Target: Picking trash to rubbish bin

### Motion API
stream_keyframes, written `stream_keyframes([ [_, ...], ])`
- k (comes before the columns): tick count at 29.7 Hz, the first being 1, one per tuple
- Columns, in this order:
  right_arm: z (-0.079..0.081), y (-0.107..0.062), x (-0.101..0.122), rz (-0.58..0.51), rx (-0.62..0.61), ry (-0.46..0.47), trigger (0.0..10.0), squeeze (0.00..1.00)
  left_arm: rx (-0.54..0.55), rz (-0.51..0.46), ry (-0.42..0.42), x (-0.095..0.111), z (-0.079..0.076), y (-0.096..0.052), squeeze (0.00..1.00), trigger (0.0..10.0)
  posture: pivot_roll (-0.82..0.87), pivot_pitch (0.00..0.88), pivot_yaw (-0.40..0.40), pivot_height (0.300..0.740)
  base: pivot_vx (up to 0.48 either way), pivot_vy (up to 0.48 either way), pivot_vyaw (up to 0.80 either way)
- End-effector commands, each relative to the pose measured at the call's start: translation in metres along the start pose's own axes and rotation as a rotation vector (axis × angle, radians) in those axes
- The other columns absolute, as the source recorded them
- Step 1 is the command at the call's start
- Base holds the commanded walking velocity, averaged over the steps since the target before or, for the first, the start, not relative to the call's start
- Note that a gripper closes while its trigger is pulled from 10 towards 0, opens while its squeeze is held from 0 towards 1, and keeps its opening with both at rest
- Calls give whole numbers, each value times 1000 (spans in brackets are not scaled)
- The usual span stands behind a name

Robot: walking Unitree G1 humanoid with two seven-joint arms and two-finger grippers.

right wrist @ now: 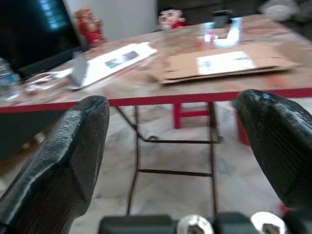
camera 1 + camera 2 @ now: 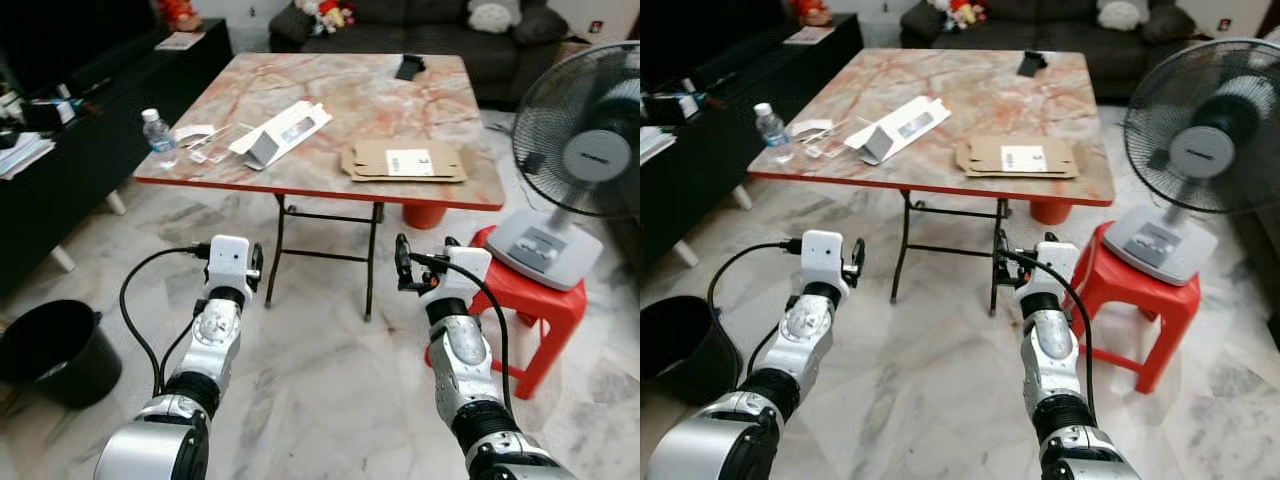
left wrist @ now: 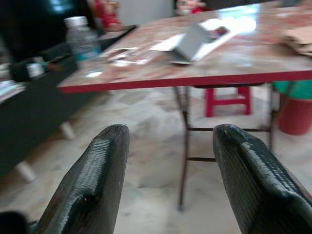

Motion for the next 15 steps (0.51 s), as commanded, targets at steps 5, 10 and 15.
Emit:
stream_keyframes([
  [5, 7, -2, 1, -9, 31, -33, 10000, 0, 49, -33, -20, 11, 15, 4, 0, 10000, -138, 0, 44, 740, 360, 255, 723],
  [10, 4, -1, 0, 4, 15, 1, 10000, 0, 39, -44, -20, 15, 11, 7, 0, 10000, -138, 0, 44, 740, 361, 259, 434],
  [15, 5, 2, 3, -3, 11, 29, 10000, 0, 35, -51, -22, 20, 9, 10, 0, 10000, -136, 2, 48, 740, 365, 259, 0],
])
Point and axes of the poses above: a point about 5 cm out from each wrist's last joint towards the gripper, its own y axis pointing out of the wrist towards the gripper, its own x axis along the axis of the wrist's last joint, z = x × y, the point moved 5 cm from there along y, pointing out of the wrist towards the gripper, and after that the axes turned 8 degrees about -y, right-handed, at the moved point
